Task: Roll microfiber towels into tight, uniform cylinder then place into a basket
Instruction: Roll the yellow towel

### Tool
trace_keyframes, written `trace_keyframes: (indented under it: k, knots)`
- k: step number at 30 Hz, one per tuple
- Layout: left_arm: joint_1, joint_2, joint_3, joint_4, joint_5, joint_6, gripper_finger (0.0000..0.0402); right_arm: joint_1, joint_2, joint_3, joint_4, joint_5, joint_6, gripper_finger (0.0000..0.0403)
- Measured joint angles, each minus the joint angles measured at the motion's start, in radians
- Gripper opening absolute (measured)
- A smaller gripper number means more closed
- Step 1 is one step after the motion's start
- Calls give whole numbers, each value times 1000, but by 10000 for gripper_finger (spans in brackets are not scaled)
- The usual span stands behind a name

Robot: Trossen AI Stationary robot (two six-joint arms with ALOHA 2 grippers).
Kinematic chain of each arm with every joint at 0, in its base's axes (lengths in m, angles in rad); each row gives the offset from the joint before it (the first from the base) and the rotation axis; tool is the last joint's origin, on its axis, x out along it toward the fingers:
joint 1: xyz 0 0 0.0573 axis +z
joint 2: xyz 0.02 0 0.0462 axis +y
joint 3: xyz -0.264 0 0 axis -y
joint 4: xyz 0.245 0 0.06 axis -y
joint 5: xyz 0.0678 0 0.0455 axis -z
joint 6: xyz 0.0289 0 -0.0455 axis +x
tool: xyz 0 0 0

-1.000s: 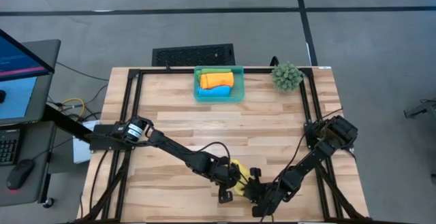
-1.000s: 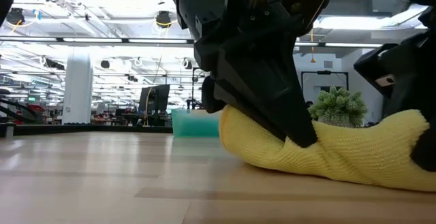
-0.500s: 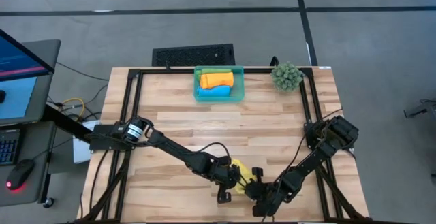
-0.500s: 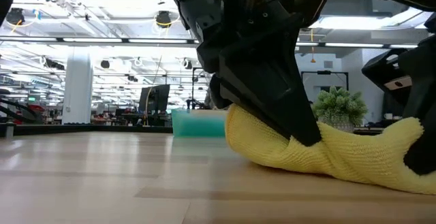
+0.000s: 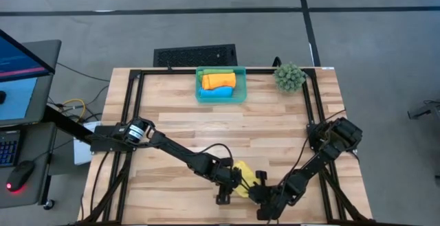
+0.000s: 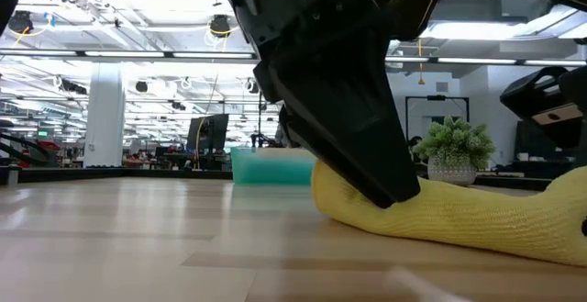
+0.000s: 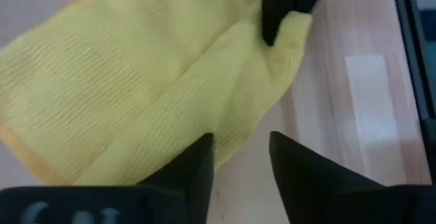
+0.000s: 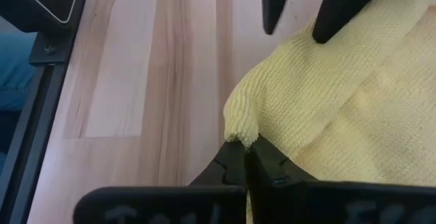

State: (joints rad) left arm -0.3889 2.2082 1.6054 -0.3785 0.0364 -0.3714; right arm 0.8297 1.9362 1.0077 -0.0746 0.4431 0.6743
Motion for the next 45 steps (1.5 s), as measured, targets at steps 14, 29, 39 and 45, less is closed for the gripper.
trace_keyframes:
  k: [14, 29, 39, 45]
  knots:
    - [-104, -42, 0, -113, -338, 373, 153, 28, 0, -1, -2, 4, 42, 11]
    - [-161, 31, -8, -31, -602, 812, 153, 27, 0, -1, 0, 2, 62, 18]
    - [-130, 66, -6, 1, -658, 861, 153, 28, 0, -1, 0, -3, 62, 14]
    - [-108, 76, -3, 11, -569, 905, 153, 28, 0, -1, 0, -5, 61, 13]
